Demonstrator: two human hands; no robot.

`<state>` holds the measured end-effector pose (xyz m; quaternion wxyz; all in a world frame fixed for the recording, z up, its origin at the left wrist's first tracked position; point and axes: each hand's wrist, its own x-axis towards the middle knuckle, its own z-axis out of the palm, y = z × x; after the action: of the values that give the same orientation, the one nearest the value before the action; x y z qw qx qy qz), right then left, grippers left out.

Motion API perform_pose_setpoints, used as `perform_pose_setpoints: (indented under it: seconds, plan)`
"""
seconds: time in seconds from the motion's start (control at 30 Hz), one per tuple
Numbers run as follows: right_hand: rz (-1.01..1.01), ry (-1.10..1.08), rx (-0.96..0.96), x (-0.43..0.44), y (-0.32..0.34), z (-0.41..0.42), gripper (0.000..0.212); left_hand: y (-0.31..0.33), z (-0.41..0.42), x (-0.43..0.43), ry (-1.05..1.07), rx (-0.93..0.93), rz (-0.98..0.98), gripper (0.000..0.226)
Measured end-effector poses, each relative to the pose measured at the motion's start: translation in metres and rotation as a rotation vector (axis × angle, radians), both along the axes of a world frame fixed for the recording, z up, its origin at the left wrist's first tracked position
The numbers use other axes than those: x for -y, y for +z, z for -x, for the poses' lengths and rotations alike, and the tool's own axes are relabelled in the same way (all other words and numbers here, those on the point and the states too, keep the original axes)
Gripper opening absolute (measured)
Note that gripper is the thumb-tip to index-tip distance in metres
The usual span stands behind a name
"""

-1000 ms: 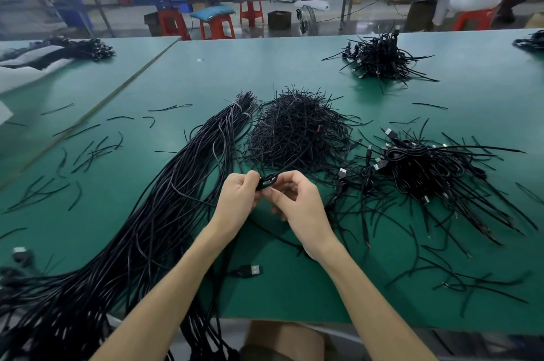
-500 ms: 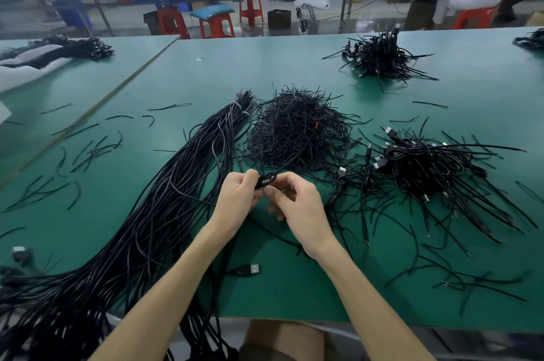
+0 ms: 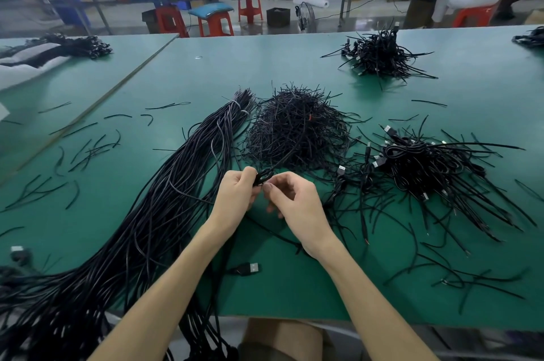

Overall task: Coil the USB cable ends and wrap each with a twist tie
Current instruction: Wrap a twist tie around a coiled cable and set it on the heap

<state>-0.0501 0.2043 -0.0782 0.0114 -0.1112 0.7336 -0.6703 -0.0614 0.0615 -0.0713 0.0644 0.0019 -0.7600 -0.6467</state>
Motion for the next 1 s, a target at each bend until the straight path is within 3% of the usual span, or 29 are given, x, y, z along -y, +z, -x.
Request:
perform_pose_setpoints:
  seconds: [0.5,1.0]
  plan:
    - [0.200,0.102,0.128,-0.0056,0.0023,0.0006,0.008,0.0089,-0.0057,0.0000,-0.089,0.063,-0.107,0.046]
    - [0.192,0.104,0.115,-0.0042,0.0004,0.0000,0.013,0.0091,-0.0065,0.0014,-0.132,0.072,-0.068,0.049]
